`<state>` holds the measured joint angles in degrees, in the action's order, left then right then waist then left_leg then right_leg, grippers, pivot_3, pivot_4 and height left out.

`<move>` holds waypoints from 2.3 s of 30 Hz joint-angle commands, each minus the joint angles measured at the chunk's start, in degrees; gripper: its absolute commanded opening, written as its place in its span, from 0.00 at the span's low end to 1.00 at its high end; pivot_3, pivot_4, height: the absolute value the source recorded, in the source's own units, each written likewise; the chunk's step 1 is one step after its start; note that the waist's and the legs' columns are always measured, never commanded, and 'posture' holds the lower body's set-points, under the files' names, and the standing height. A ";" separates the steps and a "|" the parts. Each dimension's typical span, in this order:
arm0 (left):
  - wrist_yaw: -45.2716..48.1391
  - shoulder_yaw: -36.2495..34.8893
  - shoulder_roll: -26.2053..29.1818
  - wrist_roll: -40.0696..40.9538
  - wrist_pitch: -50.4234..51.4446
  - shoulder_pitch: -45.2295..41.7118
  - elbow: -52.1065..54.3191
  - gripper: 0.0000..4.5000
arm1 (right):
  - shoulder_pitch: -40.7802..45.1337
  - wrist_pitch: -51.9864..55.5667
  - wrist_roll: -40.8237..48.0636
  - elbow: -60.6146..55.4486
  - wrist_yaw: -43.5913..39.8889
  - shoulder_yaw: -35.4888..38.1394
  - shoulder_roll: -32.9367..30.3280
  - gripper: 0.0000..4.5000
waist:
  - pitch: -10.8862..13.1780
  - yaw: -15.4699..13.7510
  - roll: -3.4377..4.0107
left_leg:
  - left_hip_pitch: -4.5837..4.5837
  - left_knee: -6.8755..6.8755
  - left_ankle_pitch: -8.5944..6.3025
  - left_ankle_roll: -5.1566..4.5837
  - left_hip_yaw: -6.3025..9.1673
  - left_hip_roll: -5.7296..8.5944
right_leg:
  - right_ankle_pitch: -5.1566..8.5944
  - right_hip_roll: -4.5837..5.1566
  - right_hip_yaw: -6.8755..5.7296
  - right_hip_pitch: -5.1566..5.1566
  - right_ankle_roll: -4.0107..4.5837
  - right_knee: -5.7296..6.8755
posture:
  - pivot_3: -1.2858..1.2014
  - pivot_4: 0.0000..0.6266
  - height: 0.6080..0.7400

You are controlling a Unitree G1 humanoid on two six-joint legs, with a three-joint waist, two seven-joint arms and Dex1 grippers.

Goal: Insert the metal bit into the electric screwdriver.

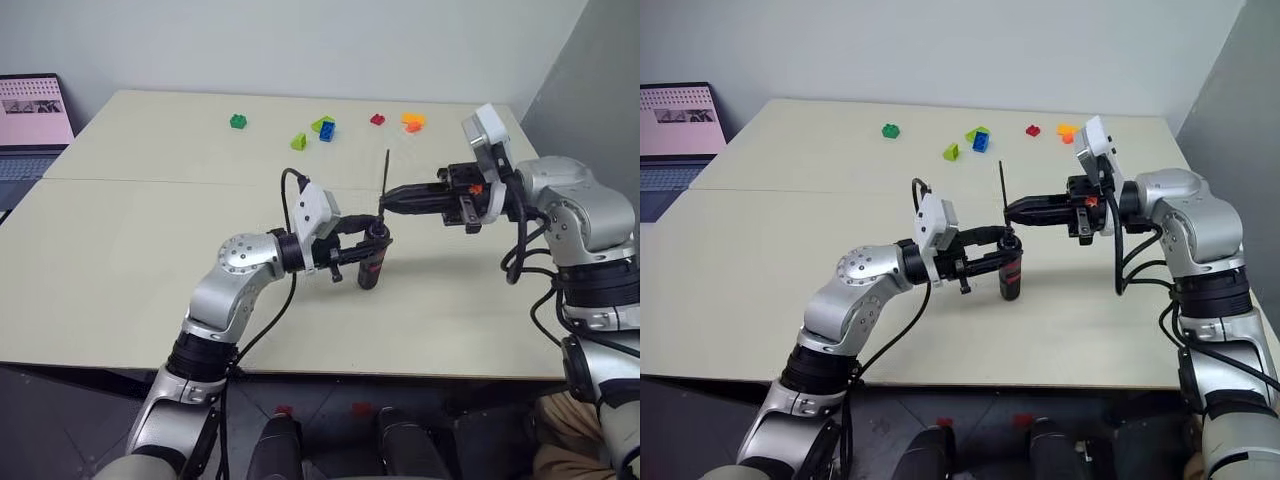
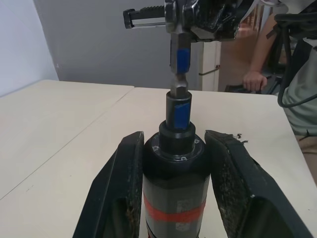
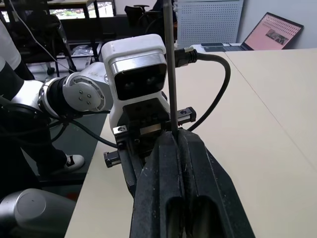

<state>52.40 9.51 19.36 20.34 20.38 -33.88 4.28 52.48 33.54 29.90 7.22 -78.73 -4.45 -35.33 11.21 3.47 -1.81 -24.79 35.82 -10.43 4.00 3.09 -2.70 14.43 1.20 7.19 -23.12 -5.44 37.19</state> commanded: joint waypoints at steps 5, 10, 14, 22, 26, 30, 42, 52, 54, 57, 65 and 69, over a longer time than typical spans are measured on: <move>0.12 -0.65 0.56 -0.90 -1.61 -1.52 -1.97 0.35 | -0.54 -2.70 -2.27 0.11 -2.17 -2.34 -0.72 0.00 | 0.00 0.01 0.00 | 0.00 0.00 0.00 0.00 0.00 0.00 | 0.00 0.00 0.00 0.00 0.00 0.01 | 0.52 0.24 1.00; 0.51 -0.58 0.58 -0.92 -1.89 -1.76 -2.36 0.35 | -0.95 -3.56 -2.75 0.42 -2.65 -2.42 -0.75 0.00 | 0.00 0.02 0.00 | 0.00 0.03 0.00 0.00 0.00 0.00 | -0.05 0.00 0.00 0.00 0.01 0.01 | 0.52 0.24 1.00; 0.78 -0.50 0.68 -0.86 -1.92 -1.76 -2.38 0.35 | -1.42 -3.76 -2.76 0.83 -2.45 -2.47 -0.58 0.00 | 0.00 0.02 0.00 | 0.00 0.04 0.00 0.00 0.00 0.00 | -0.06 0.00 0.01 0.00 0.03 0.01 | 0.52 0.24 1.00; 1.22 -0.24 0.82 -0.80 -1.75 -1.45 -1.89 0.35 | -1.85 -3.80 -3.17 1.12 -2.26 -3.27 -0.31 0.00 | 0.00 0.02 0.00 | 0.00 0.04 0.00 0.00 0.00 0.00 | -0.07 0.00 0.00 0.00 0.03 0.01 | 0.52 0.24 1.00; 1.29 -0.25 0.86 -0.76 -1.62 -1.38 -1.71 0.35 | -1.60 -3.41 -3.32 1.09 -1.56 -3.39 -0.14 0.00 | 0.00 0.02 0.01 | 0.01 0.05 0.00 0.00 0.00 0.00 | -0.07 0.00 0.00 0.01 0.03 0.01 | 0.52 0.24 1.00; 1.38 -0.18 0.93 -0.81 -1.59 -1.29 -1.61 0.35 | -1.25 -2.23 -2.49 0.71 -1.35 -2.76 -0.22 0.00 | -0.01 0.01 0.01 | 0.01 0.05 0.00 0.00 0.00 0.00 | -0.07 0.00 0.00 0.01 0.03 0.01 | 0.52 0.24 1.00; 1.60 0.15 1.05 -0.80 -1.51 -1.03 -1.28 0.35 | -0.54 -0.61 -0.93 -0.25 -0.22 -0.66 -0.11 0.57 | 0.00 0.02 0.01 | -0.01 0.01 0.00 0.00 -0.01 -0.01 | -0.07 0.00 0.01 -0.04 0.04 0.00 | 0.52 0.24 1.00; 1.47 0.10 1.08 -0.87 -1.49 -0.90 -1.30 0.35 | -0.50 1.58 0.84 -2.08 0.23 1.15 -1.27 0.58 | 0.00 0.01 0.01 | -0.01 0.02 0.00 0.00 -0.01 -0.01 | -0.07 0.00 0.01 -0.03 0.04 0.00 | 0.52 0.24 1.00; 1.39 0.11 0.98 -0.85 -1.45 -0.93 -1.33 0.35 | -1.07 1.53 0.96 -2.80 0.18 1.45 -1.82 0.58 | 0.00 0.03 0.01 | -0.01 0.02 0.00 0.00 -0.01 -0.01 | -0.07 0.00 0.01 -0.03 0.04 -0.01 | 0.52 0.24 1.00; 1.14 0.09 0.72 -0.84 -1.31 -1.27 -1.57 0.35 | -2.02 2.05 1.47 -4.14 0.48 2.17 -2.78 0.58 | 0.00 -0.02 0.01 | -0.01 0.01 0.00 0.00 -0.01 -0.01 | -0.07 -0.01 0.00 -0.04 0.04 0.00 | 0.52 0.24 1.00; -0.73 0.45 2.12 -4.46 -1.73 -6.05 -2.25 0.35 | -5.50 1.31 1.44 -8.07 6.20 6.11 -4.02 0.80 | 0.01 0.00 0.00 | -0.02 0.02 0.00 0.00 -0.02 -0.01 | -0.07 0.00 0.02 -0.05 0.04 -0.02 | 0.52 0.24 1.00; -0.52 1.63 6.38 -9.56 -1.09 -13.24 -5.84 0.35 | -9.48 1.29 1.58 -12.80 8.95 8.64 -5.80 0.91 | 0.04 -0.02 -0.01 | -0.06 0.02 0.00 0.00 -0.03 0.00 | -0.07 -0.01 0.02 -0.08 0.04 -0.01 | 0.52 0.24 1.00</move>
<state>52.37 11.97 23.95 13.20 19.62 -43.38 -1.36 43.62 35.50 30.42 -1.93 -71.12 1.06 -39.50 11.25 3.45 -1.83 -24.88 35.83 -10.43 4.00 3.08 -2.70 14.37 1.19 7.21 -23.24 -5.41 37.17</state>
